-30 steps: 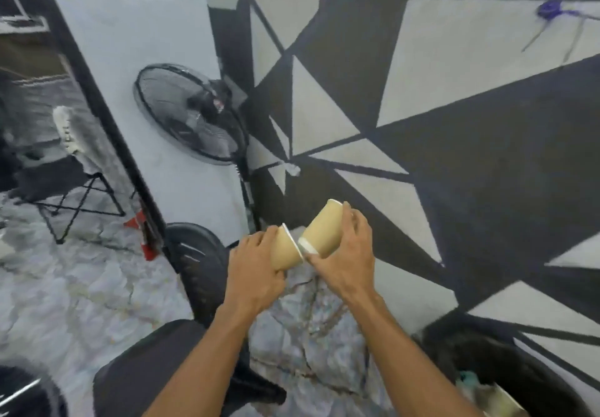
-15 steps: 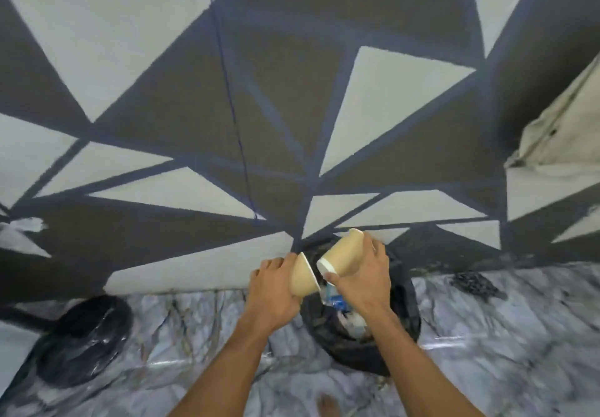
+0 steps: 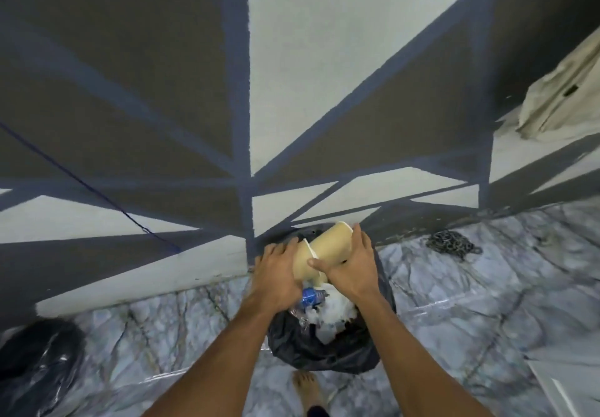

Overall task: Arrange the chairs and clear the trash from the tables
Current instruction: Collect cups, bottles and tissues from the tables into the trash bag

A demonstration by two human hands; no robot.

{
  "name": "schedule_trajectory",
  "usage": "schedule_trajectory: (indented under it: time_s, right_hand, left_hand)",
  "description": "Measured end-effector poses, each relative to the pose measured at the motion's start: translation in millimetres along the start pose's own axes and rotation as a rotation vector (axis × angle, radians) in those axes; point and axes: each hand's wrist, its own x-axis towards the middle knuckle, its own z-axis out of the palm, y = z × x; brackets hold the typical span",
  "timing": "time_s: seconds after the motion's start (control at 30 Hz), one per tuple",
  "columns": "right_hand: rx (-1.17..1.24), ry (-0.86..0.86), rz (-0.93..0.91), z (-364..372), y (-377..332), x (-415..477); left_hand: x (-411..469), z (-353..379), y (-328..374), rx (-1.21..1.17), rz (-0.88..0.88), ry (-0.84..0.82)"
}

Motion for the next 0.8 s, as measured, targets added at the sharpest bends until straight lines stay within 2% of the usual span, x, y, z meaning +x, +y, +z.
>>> schedule_trajectory:
  time_s: [0.1,0.27,0.43,0.5,0.67,0.8]
  right_hand:
    - [0.016,-0.056,0.088,-2,25,23]
    - [-0.034,-0.115,0.154,-4,69,30]
    - [-0.080,-0.192,0.131,7,61,21]
    - [-0.076,-0.230,0.110,17,49,13]
    - [-0.089,-0.351,-0.062,61,1,-16]
    - [-0.095,-0.500,-0.327,101,-73,-64]
  left_hand:
    - [29,19,0,0.044,-0.040,-0.105]
    - [29,41,-10,0.037,-0.054,-0.092]
    - [4,37,-25,-0.033,-0.124,-0.133]
    - [-11,32,-34,-0.060,-0.157,-0.098]
    - [-62,9,-68,-0.125,-0.257,0.035]
    - [-130,-28,-103,-0.171,-0.388,0.182]
